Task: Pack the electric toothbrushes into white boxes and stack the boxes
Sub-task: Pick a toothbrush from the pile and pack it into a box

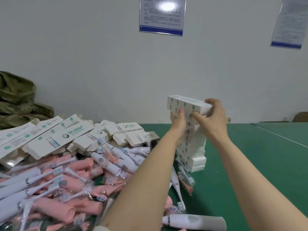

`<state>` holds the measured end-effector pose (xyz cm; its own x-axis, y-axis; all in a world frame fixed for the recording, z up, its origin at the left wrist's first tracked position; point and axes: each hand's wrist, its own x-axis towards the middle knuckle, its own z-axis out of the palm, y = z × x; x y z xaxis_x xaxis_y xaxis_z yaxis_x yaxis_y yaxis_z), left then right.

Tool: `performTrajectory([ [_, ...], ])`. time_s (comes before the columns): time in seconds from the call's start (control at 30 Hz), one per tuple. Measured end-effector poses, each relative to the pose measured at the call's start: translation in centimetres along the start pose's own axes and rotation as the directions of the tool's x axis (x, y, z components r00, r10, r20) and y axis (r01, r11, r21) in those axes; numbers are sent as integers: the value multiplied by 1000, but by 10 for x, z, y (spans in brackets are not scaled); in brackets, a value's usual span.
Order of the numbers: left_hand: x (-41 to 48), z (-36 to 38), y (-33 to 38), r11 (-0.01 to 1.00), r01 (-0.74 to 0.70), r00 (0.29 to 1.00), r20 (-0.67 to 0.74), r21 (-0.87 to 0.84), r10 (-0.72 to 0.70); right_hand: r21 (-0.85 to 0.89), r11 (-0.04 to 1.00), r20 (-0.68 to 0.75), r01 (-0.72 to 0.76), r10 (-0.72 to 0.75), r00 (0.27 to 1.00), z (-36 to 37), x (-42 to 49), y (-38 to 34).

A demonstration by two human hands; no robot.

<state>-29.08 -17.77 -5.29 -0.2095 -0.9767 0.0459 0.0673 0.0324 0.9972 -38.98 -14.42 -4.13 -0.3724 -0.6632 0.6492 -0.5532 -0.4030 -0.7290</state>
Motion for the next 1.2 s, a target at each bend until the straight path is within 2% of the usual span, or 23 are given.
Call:
performTrajectory([
  [0.1,10,23,-4,996,-60,998,4,-60,60,70,997,2,-25,25,1000,1,3,7],
  [0.17,15,31,-6,995,-69,998,8,-71,70,101,994,-31,-41,44,999,3,6,11],
  [0.3,28,33,-10,988,-73,997,-32,-139,69,115,993,-8,-32,33,999,12,10,14],
  [0.47,33,27,-12,993,-73,997,22,-97,76,124,992,-71,-7,16,997,16,12,17],
  [0.77,22,12,-10,995,-90,995,27,-53,91,100,995,-59,-28,35,998,22,5,14],
  [0.87,21,10,-5,994,-106,994,41,10,106,120,992,-70,-45,53,996,20,7,13],
  [1.03,21,6,-7,994,-110,994,7,14,110,97,993,-41,-66,70,997,17,2,10],
  [1.1,20,3,-10,999,-52,999,-4,5,52,34,999,-78,-27,29,996,11,-4,7],
  [1.2,10,-16,-10,999,27,1000,-2,43,-27,-129,980,-198,155,-178,964,-4,-10,-12],
])
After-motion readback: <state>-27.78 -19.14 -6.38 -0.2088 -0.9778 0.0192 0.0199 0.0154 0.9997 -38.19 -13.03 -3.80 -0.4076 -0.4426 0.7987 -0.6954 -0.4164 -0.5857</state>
